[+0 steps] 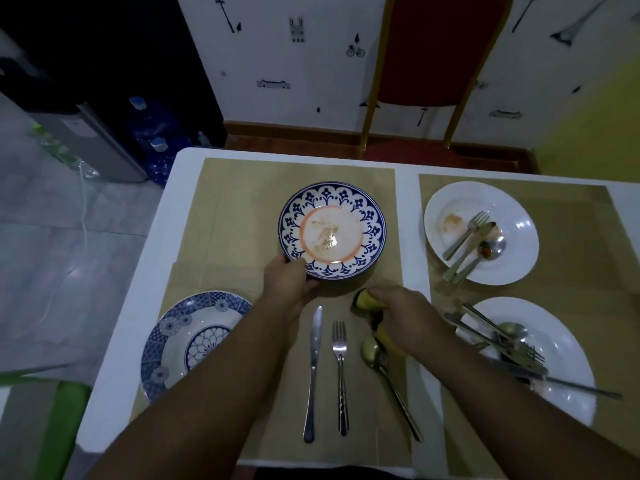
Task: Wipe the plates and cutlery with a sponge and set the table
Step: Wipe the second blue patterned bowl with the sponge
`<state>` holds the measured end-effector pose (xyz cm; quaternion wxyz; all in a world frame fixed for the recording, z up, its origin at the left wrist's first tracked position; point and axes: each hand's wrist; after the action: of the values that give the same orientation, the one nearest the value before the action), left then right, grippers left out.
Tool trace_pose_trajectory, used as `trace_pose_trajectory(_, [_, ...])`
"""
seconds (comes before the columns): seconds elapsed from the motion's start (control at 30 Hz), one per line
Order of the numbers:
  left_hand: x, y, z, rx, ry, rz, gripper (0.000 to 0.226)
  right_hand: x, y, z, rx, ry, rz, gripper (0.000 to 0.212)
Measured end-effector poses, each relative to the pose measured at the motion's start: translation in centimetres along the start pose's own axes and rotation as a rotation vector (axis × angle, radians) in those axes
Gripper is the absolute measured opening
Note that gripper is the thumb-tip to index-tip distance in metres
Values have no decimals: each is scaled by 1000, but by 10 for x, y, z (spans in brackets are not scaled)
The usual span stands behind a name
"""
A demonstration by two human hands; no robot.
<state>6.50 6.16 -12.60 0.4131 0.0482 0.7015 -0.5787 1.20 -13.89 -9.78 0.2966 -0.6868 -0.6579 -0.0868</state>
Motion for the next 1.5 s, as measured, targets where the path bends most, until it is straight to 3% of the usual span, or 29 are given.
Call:
trace_pose_trajectory(0.17, [2, -37, -12, -55, -22, 144, 30, -2, -17, -41, -33, 156, 18, 50])
trace_pose_trajectory(0.43, [55, -106, -21, -156, -61, 171, 24, 7, -52, -85, -149, 330, -98, 40])
trace_pose_trajectory(0.57, [79, -143, -28, -71, -97, 154, 24, 14, -61, -78, -208, 317, -170, 42])
trace_pose_trajectory(0.7, [91, -175, -36, 47, -26, 221, 17, 20, -66, -55, -246, 137, -187, 40])
trace_pose_trajectory(0.8, [91, -187, -41, 126, 57, 280, 16, 34, -73, -42, -253, 97, -332, 44])
trace_pose_trajectory(0.83, [90, -187, -43, 137, 61, 286, 17, 41, -72, -38, -199, 16, -432, 44])
trace_pose_trajectory(0.9, [89, -184, -49, 134, 43, 286, 21, 62, -71, -32, 108, -336, -580, 49])
trace_pose_trajectory(0.97, [89, -178, -56, 122, 20, 279, 23, 65, -70, -21, 422, -606, -609, 69])
trace_pose_trajectory(1.0, [88, -177, -59, 120, 15, 276, 23, 62, -72, -14, 448, -616, -627, 75])
trace_pose_trajectory(1.13, [91, -176, -65, 164, 29, 283, 24, 50, -81, -20, 204, -369, -622, 54])
trace_pose_trajectory(1.23, [94, -179, -65, 174, 50, 292, 23, 46, -76, -32, -158, -127, -568, 54])
trace_pose_trajectory(1.33, [89, -178, -65, 183, 30, 281, 24, 39, -82, -24, -138, -135, -693, 49])
trace_pose_trajectory(1.4, [84, -174, -66, 174, 15, 280, 25, 41, -100, -21, -77, -151, -677, 48])
trace_pose_trajectory(1.5, [81, -171, -66, 173, 38, 286, 26, 38, -112, -20, -116, -142, -662, 52])
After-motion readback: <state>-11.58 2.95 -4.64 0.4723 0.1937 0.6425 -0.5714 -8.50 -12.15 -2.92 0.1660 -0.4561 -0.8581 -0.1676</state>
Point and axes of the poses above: each hand's wrist, its own y-axis towards the middle knuckle, its own z-axis out of the palm, x = y × z, and after that the axes turned 10 degrees about -x, right-handed
